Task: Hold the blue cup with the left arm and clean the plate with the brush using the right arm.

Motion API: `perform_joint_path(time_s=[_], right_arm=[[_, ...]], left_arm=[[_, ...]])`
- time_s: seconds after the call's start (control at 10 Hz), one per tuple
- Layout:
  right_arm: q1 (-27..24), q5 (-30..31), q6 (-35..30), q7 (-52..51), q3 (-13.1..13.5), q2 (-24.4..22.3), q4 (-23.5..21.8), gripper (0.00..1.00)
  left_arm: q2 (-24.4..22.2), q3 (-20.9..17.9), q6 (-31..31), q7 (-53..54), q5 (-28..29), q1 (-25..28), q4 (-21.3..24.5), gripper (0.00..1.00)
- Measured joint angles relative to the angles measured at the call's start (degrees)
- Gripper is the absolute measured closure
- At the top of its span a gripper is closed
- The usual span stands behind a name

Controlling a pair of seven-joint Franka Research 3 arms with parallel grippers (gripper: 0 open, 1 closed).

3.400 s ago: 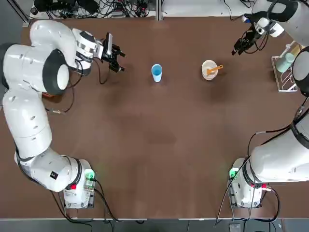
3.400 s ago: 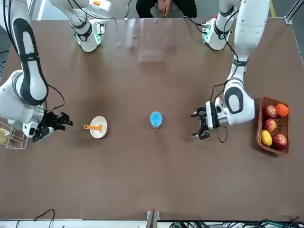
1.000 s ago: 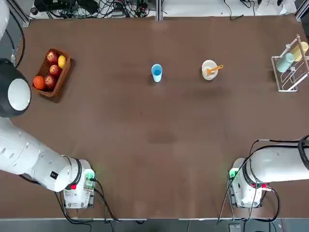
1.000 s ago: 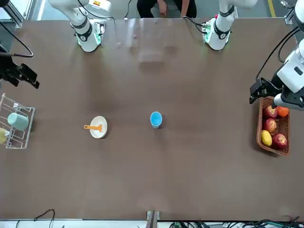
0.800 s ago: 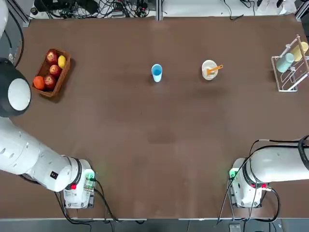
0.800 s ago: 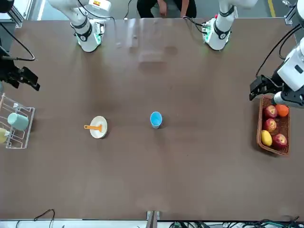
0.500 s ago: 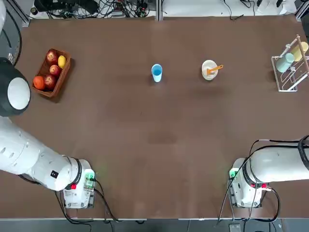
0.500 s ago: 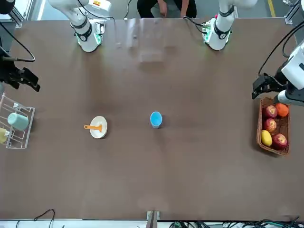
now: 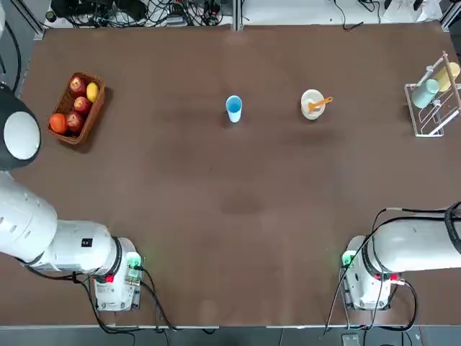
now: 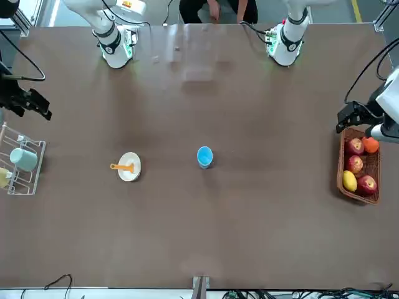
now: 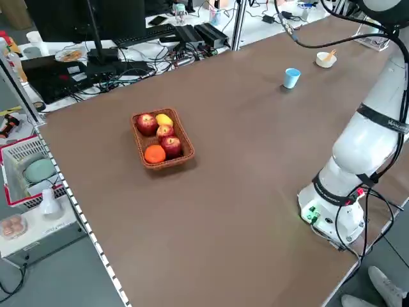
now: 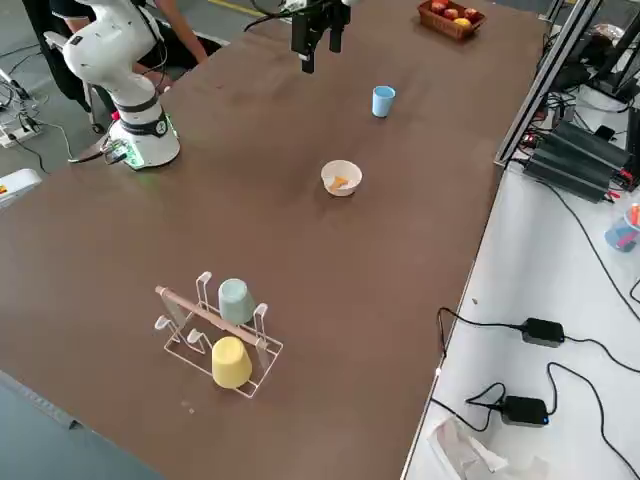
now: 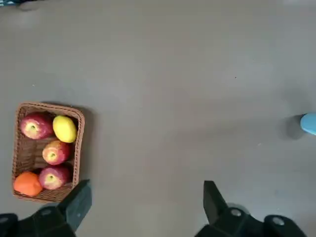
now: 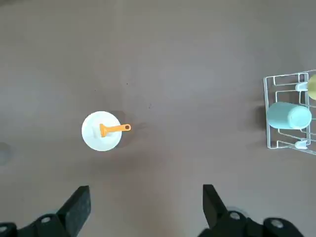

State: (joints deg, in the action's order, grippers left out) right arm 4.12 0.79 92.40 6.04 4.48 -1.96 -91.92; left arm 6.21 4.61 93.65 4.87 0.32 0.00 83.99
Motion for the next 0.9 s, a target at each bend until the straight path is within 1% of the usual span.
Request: perform_joint_path(time_s=[0.1, 0.5, 0.9], right_arm=[[-0.1, 0.0, 0.0, 0.0, -0.2, 0.0, -0.1, 0.0], [-0.6, 0.1, 0.4, 0.0, -1.2, -0.3, -0.3, 0.0], [-0.6, 0.1, 0.7, 0.1, -1.5, -0.7, -0.3, 0.0]], left_arm=[[0.0, 0.6, 0.0, 0.0, 0.8, 0.1, -0.1, 0.0], [0.1, 0.6, 0.0, 0.0, 1.0, 1.0, -0.8, 0.0], [0.9, 0.7, 0.0, 0.1, 1.0, 1.0, -0.8, 0.0]])
